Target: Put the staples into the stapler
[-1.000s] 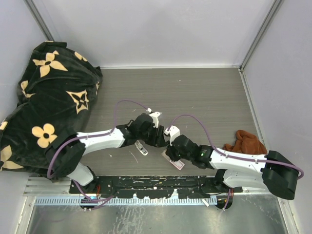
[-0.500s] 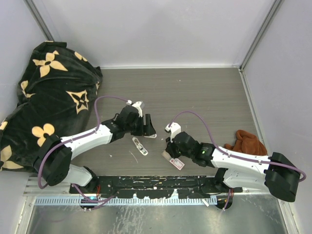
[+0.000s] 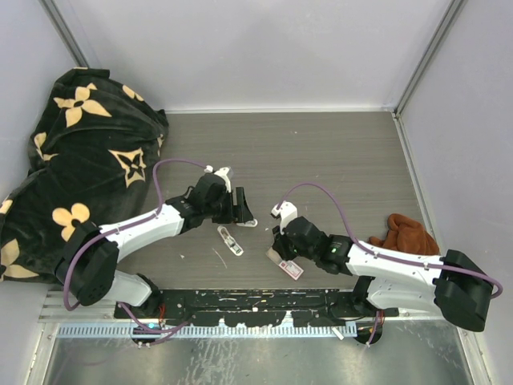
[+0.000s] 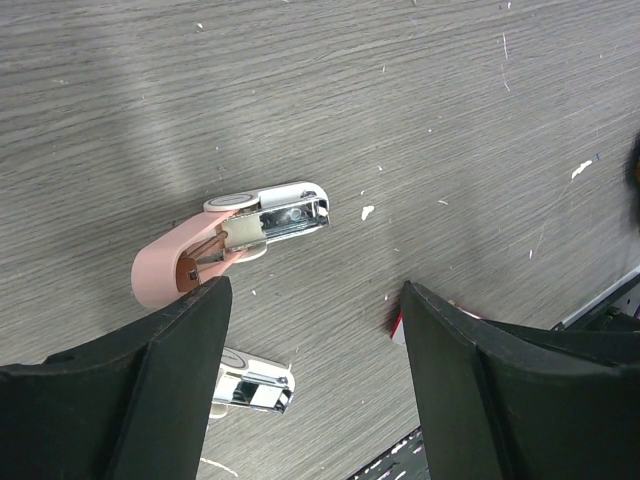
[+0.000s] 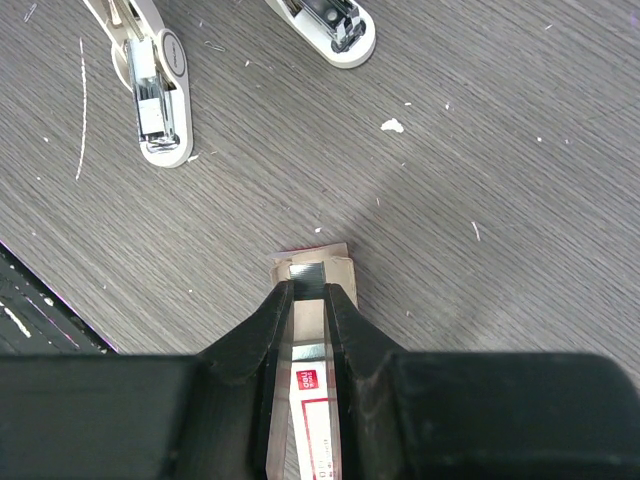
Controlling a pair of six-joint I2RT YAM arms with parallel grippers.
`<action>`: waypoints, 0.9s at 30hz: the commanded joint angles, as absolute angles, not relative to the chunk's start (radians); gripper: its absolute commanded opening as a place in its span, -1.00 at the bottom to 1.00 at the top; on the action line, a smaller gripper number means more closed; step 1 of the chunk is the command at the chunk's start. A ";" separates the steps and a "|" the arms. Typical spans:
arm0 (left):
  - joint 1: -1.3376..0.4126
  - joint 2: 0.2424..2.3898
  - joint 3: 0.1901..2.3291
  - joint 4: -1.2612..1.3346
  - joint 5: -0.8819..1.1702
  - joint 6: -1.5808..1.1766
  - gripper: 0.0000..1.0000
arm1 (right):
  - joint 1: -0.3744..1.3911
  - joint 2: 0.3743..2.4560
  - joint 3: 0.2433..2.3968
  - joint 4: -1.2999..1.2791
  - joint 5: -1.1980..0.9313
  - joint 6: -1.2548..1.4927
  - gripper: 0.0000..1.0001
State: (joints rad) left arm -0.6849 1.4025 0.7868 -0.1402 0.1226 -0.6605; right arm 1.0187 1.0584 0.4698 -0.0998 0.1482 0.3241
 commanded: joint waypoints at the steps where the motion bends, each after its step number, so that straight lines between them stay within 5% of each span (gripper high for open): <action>1: -0.678 1.399 0.793 -0.116 0.139 -0.638 0.41 | 1.015 1.063 0.512 -0.064 0.163 0.334 -0.64; 27: -0.741 1.524 0.845 -0.170 0.199 -0.629 0.47 | 0.999 1.052 0.521 -0.054 0.149 0.331 -0.64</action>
